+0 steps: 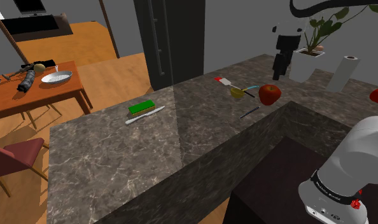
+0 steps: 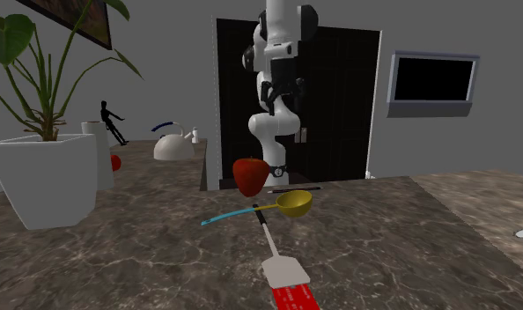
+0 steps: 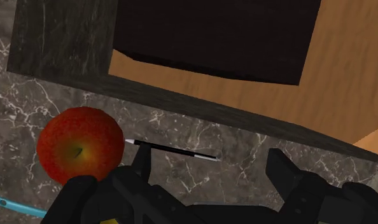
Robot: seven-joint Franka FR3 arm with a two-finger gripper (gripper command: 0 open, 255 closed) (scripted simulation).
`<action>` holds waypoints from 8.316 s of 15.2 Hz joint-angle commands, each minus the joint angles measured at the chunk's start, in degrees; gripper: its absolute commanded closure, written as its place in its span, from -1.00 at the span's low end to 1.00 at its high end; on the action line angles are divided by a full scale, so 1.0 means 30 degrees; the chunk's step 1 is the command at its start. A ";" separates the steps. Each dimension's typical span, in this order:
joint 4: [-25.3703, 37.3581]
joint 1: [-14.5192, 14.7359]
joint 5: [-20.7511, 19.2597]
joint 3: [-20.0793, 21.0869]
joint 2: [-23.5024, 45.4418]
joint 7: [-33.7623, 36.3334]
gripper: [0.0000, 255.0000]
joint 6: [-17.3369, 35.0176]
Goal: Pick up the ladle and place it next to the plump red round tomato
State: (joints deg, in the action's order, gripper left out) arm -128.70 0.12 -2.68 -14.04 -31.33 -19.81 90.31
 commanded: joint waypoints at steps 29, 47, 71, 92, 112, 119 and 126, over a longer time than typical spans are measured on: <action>1.6908 -0.2851 0.9849 -0.3080 2.2371 -1.5069 -1.00 -0.0857; 1.6034 -0.2610 0.9869 -0.3062 2.2207 -1.5173 1.00 -0.0163; 2.0413 -0.3243 0.9613 -0.3202 2.1367 -1.3662 1.00 -0.5011; 1.1017 -0.4622 0.5209 -0.5997 1.4150 -1.9140 1.00 -0.3528; 0.9218 -0.9025 0.1226 -0.9842 1.2862 -2.7252 1.00 -0.3308; 1.0687 -1.1351 0.1020 -1.1126 1.4627 -3.0987 1.00 -0.3294; 1.3229 -1.4433 0.1640 -1.1804 1.7338 -3.4735 1.00 -0.3456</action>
State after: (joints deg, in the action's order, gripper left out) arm -90.19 -41.89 2.04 -49.23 19.71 -122.46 80.19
